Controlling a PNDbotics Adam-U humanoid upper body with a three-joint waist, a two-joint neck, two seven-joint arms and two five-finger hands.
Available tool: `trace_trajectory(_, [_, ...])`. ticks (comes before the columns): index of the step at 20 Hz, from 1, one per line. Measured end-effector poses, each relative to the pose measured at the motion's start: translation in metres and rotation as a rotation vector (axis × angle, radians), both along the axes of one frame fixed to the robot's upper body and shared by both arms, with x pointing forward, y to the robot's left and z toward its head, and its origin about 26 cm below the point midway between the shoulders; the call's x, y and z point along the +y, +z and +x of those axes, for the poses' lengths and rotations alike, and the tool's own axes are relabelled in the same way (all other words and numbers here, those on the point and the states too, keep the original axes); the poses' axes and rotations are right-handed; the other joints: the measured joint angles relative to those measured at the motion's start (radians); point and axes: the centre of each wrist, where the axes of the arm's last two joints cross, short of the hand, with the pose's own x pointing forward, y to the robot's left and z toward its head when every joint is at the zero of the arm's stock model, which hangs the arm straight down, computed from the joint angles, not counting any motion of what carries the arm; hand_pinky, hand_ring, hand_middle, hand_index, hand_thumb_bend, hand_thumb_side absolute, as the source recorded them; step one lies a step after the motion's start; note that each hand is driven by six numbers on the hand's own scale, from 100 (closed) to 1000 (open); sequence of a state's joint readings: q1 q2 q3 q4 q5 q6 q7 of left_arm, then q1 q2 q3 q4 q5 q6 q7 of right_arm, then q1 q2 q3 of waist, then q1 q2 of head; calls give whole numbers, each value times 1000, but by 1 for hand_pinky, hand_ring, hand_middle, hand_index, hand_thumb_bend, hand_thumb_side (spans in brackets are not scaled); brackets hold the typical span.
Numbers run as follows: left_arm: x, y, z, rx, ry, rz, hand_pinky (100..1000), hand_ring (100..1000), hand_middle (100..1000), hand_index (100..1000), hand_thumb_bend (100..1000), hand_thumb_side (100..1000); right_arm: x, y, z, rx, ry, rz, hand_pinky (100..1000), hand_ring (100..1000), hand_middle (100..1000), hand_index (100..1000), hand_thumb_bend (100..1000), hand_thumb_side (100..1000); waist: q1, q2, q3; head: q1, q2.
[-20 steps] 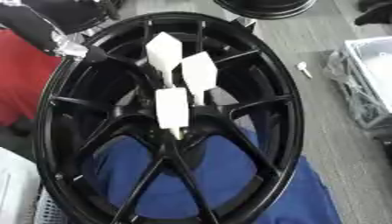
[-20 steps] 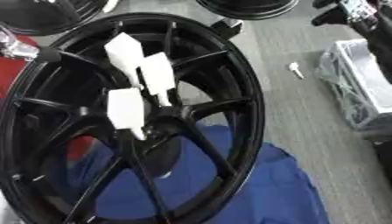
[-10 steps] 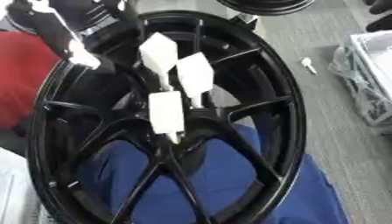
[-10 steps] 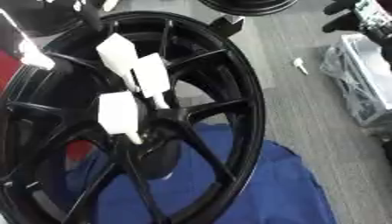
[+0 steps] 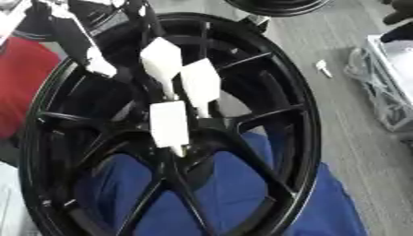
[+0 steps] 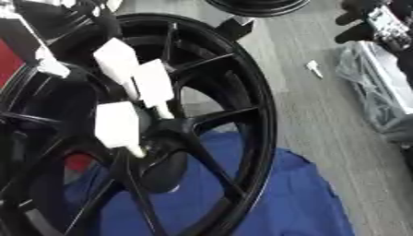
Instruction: Pull the pin out of the wheel hub.
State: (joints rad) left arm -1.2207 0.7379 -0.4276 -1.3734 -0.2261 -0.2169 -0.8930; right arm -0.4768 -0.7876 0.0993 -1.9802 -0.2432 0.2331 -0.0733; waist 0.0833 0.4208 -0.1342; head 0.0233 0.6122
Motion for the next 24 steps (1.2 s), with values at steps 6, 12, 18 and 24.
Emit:
trace_trajectory(6, [-8, 4, 2, -9, -18, -7, 896, 850, 817, 873, 427, 246, 0, 0, 0, 1, 2, -2, 849, 679, 693, 801, 100, 831, -3, 0, -4, 11, -2])
trace_trajectory(12, [-16, -3, 6, 28, -44, -5, 896, 848, 814, 869, 413, 246, 0, 1, 0, -1, 3, -2, 849, 679, 692, 801, 100, 832, -1, 0, -8, 20, -7])
trace_trajectory(18, [-22, -9, 8, 67, -53, -1, 895, 845, 807, 863, 380, 224, 0, 1, 0, 0, 2, -2, 850, 679, 692, 801, 100, 836, 4, 0, -12, 29, -8])
trace_trajectory(24, [-22, -9, 10, 72, -38, 6, 892, 842, 800, 856, 351, 195, 1, 0, 0, 6, 2, -3, 850, 679, 691, 801, 100, 840, 9, 3, -11, 32, -9])
